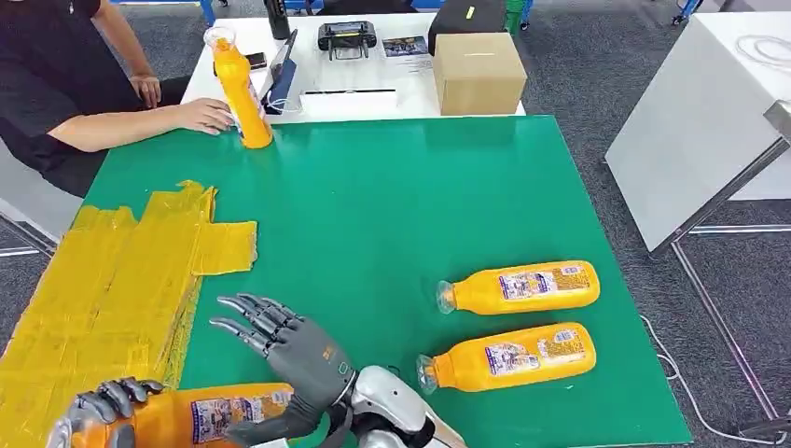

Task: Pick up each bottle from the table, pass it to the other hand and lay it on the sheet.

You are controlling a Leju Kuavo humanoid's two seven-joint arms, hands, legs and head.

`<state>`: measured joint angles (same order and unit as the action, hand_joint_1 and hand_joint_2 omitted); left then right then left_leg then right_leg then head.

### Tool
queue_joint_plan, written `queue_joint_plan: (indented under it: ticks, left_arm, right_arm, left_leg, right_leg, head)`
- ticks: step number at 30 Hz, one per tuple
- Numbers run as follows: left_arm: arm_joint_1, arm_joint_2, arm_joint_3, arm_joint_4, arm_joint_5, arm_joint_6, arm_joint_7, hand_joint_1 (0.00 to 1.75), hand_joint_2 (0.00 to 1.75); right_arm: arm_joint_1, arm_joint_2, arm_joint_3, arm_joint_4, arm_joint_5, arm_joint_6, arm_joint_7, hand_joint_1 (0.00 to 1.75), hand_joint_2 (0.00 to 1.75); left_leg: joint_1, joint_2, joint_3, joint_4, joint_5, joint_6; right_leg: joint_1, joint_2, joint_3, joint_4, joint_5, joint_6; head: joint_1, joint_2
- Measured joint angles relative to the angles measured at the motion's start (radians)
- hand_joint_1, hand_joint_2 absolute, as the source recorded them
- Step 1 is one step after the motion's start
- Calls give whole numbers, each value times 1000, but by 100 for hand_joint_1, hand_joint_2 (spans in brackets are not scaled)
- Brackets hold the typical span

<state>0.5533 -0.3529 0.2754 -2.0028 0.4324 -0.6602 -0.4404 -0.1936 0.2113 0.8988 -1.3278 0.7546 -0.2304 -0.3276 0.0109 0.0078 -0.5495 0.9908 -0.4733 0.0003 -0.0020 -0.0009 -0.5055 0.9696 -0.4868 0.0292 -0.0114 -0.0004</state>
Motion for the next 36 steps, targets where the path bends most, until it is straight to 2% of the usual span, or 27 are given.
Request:
queue_joint_plan:
  ticks: [5,18,20,25,27,31,34,36]
  left_arm:
    - [-37,0,19,-24,-241,181,-158,175,175]
    - [-63,0,36,-36,-286,217,-186,175,175]
    - [-68,0,38,-48,-400,334,-230,175,175]
    - [-92,29,8,-135,-751,869,-259,175,175]
    - [-92,57,-37,-143,-838,1024,-260,175,175]
    - [-104,63,-84,-127,-1102,1170,-260,175,175]
    - [-123,57,-78,-74,-1424,1307,-232,175,175]
    - [-133,53,-62,-17,-1558,1343,-215,175,175]
  right_arm:
    - [29,-20,-15,-70,-7,0,-23,0,0]
    - [61,-37,-39,-126,-10,0,-26,0,0]
    - [65,-39,-41,-134,-17,0,-33,0,0]
    - [80,-47,-52,-175,-39,4,-40,0,0]
    - [85,-50,-56,-187,-45,5,-40,0,0]
    - [89,-53,-58,-205,-67,8,-36,0,0]
    - [91,-57,-58,-220,-100,15,-34,0,0]
    - [91,-58,-58,-224,-119,17,-29,0,0]
  left_leg:
    - [0,0,0,0,0,0]
    - [0,0,0,0,0,0]
    - [0,0,0,0,0,0]
    - [0,0,1,0,0,0]
    - [0,0,1,0,0,0]
    - [0,0,0,0,0,0]
    - [-1,0,1,0,0,0]
    - [-1,0,1,0,0,0]
  right_leg:
    - [0,0,0,0,0,0]
    - [0,0,0,0,0,0]
    - [0,0,0,0,0,0]
    - [0,0,0,0,0,0]
    - [0,0,0,0,0,0]
    - [0,0,1,0,0,0]
    - [-1,0,1,0,0,0]
    - [-1,0,1,0,0,0]
  head:
    - [0,0]
    - [0,0]
    - [0,0]
    - [0,0]
    - [0,0]
    - [0,0]
    - [0,0]
    - [0,0]
